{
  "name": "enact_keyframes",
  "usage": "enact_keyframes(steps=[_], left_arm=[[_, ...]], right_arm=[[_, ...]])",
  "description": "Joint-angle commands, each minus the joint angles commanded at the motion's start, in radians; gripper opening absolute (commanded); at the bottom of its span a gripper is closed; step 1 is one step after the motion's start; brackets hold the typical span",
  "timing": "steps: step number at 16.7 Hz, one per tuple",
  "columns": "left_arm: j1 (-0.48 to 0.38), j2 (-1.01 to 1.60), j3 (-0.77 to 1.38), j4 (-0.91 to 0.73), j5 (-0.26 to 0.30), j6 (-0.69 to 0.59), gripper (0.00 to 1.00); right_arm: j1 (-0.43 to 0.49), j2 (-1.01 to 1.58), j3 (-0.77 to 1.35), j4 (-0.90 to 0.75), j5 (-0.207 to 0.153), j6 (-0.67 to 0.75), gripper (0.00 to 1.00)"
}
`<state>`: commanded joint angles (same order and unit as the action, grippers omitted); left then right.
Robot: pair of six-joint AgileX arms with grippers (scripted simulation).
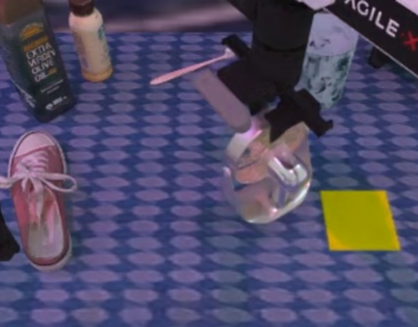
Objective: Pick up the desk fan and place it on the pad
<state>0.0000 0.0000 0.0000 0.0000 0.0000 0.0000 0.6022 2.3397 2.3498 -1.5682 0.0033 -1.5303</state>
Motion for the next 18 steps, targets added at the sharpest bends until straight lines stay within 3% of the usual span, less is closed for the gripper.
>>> enact_keyframes(steps=[4, 11, 15, 18], left_arm=[[0.0, 0.0, 0.0, 0.0, 0.0, 0.0, 1.0], [0.0, 0.0, 0.0, 0.0, 0.0, 0.0, 1.0], [0.0, 0.0, 0.0, 0.0, 0.0, 0.0, 1.0], [0.0, 0.0, 0.0, 0.0, 0.0, 0.0, 1.0]], right_arm=[[0.002, 0.019, 0.092, -0.082, 0.001, 0.002, 0.0], [-0.003, 0.011, 0.079, -0.071, 0.008, 0.058, 0.0], [-0.014, -0.004, 0.045, -0.04, 0.035, 0.282, 0.0], [-0.03, -0.028, 0.009, -0.007, 0.059, 0.561, 0.0]])
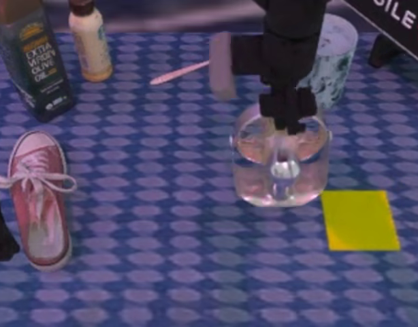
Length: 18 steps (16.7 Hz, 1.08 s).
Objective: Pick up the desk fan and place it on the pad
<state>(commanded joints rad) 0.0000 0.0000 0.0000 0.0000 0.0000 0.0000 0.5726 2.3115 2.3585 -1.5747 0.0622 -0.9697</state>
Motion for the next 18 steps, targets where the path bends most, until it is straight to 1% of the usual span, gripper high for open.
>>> enact_keyframes(steps=[2, 4, 9, 13, 16, 18], left_arm=[[0.0, 0.0, 0.0, 0.0, 0.0, 0.0, 1.0], [0.0, 0.0, 0.0, 0.0, 0.0, 0.0, 1.0], [0.0, 0.0, 0.0, 0.0, 0.0, 0.0, 1.0], [0.0, 0.0, 0.0, 0.0, 0.0, 0.0, 1.0], [0.0, 0.0, 0.0, 0.0, 0.0, 0.0, 1.0], [0.0, 0.0, 0.0, 0.0, 0.0, 0.0, 1.0]], right_arm=[[-0.014, -0.029, -0.031, 0.029, 0.015, 0.237, 0.0], [-0.029, -0.07, -0.066, 0.065, 0.028, 0.508, 0.0], [-0.074, -0.21, -0.178, 0.157, 0.043, 1.25, 0.0], [-0.111, -0.318, -0.291, 0.199, 0.036, 1.792, 0.0], [-0.138, -0.385, -0.398, 0.203, 0.022, 2.14, 0.0], [-0.156, -0.424, -0.477, 0.196, 0.01, 2.346, 0.0]])
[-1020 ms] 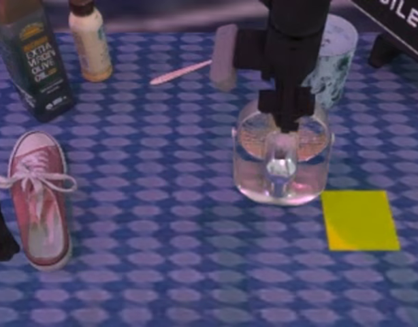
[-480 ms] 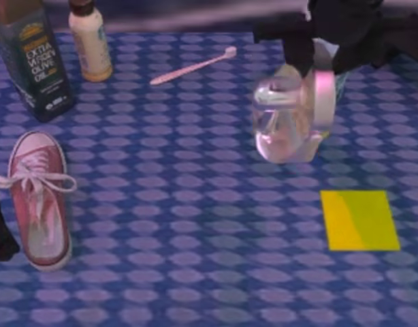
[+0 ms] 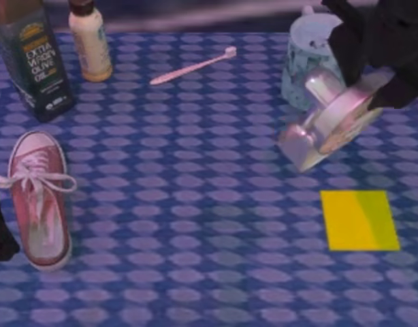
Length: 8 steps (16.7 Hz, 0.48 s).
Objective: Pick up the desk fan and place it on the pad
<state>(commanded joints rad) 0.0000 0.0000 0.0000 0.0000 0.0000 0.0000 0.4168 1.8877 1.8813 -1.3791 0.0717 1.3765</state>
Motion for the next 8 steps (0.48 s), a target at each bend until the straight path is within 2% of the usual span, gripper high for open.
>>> enact_keyframes(steps=[4, 8], left_arm=[[0.0, 0.0, 0.0, 0.0, 0.0, 0.0, 1.0], [0.0, 0.0, 0.0, 0.0, 0.0, 0.0, 1.0]], right_arm=[[-0.032, -0.061, -0.152, -0.026, -0.025, 0.344, 0.0], [-0.052, -0.094, -0.249, -0.052, -0.044, 0.532, 0.0]])
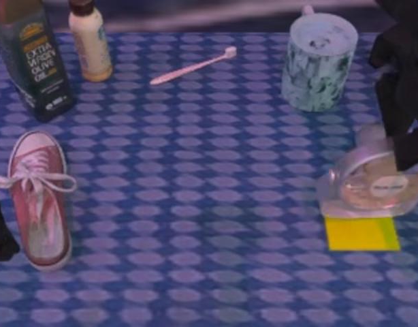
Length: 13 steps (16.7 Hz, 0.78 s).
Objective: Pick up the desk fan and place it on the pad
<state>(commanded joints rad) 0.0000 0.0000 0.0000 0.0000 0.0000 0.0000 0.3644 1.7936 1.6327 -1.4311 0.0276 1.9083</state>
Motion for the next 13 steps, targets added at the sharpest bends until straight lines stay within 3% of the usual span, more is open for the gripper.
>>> enact_keyframes(steps=[8, 13], left_arm=[[0.0, 0.0, 0.0, 0.0, 0.0, 0.0, 1.0], [0.0, 0.0, 0.0, 0.0, 0.0, 0.0, 1.0]], right_arm=[[0.0, -0.001, -0.019, 0.0, -0.003, 0.033, 0.0], [-0.004, 0.003, -0.121, 0.108, -0.004, 0.029, 0.0]])
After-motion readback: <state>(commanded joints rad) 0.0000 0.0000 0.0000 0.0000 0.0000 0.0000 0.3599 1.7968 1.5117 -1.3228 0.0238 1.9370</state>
